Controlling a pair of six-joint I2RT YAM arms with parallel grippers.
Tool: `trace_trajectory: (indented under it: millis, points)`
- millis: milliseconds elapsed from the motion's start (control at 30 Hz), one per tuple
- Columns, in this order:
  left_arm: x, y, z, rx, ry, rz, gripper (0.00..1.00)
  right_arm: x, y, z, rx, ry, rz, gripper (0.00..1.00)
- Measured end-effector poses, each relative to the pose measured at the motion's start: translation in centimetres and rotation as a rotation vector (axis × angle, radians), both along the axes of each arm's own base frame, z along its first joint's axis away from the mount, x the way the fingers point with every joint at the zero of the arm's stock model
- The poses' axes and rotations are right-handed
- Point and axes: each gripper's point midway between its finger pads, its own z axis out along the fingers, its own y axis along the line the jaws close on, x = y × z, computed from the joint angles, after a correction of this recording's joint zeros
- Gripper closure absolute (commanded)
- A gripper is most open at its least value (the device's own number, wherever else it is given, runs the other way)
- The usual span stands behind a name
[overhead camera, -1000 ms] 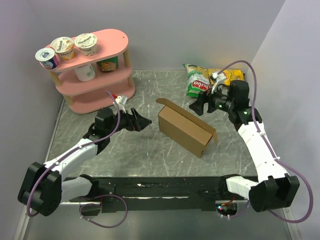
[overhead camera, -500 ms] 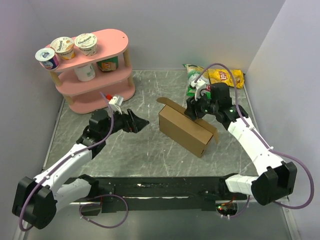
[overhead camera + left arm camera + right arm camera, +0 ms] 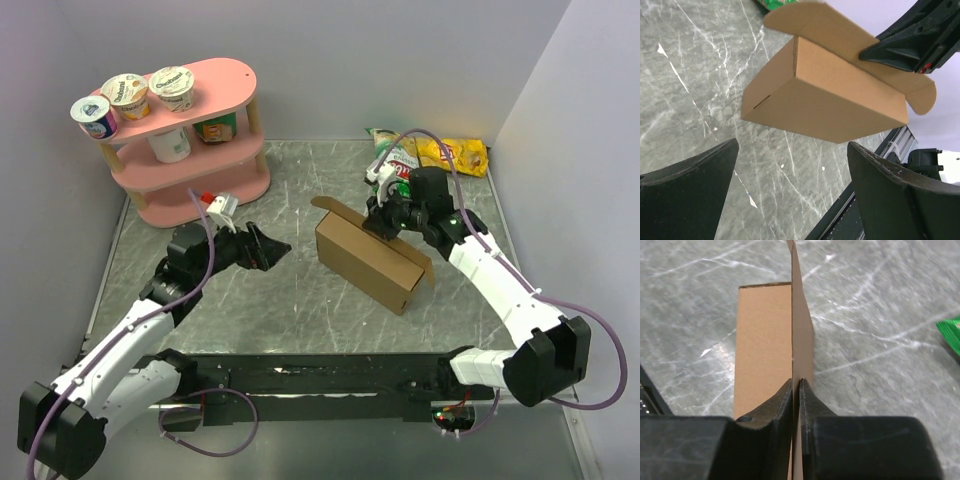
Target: Fold the paper box
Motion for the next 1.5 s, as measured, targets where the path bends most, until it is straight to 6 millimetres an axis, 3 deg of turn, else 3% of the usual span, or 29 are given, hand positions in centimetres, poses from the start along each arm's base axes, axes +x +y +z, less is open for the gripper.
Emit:
trace_trajectory:
  millis: [233,467,667,967,1200,1400,1500]
  points:
    - [-0.3,0.8,1.0,-0.006,-0.028,0.037,0.04,0.1,2.5,1.0,0.042,-0.006,0.104,0.91]
    - [-0.5,1.5,1.3,-0.002,-0.033,0.075,0.04,0.2,5.3,0.6,0.054,0.022,0.198,0.91]
    - [-0.3,3.1,2.5,0.004,-0.083,0.157,0.04,-0.7,7.9,1.4,0.083,0.023,0.307,0.91]
    - [2.1,4.7,3.1,0.079,-0.193,0.262,0.04,-1.7,9.1,1.2,0.100,0.060,0.391,0.92]
    - [3.3,3.3,3.7,0.102,-0.304,0.177,0.02,-2.1,9.2,0.3,0.089,0.095,0.407,0.92]
    - [3.6,0.9,0.3,0.186,-0.257,-0.001,0.01,-2.3,9.2,0.2,0.085,0.097,0.413,0.92]
    - [3.5,0.6,-0.3,0.201,-0.257,-0.032,0.08,-2.3,9.2,0.2,0.085,0.097,0.415,0.92]
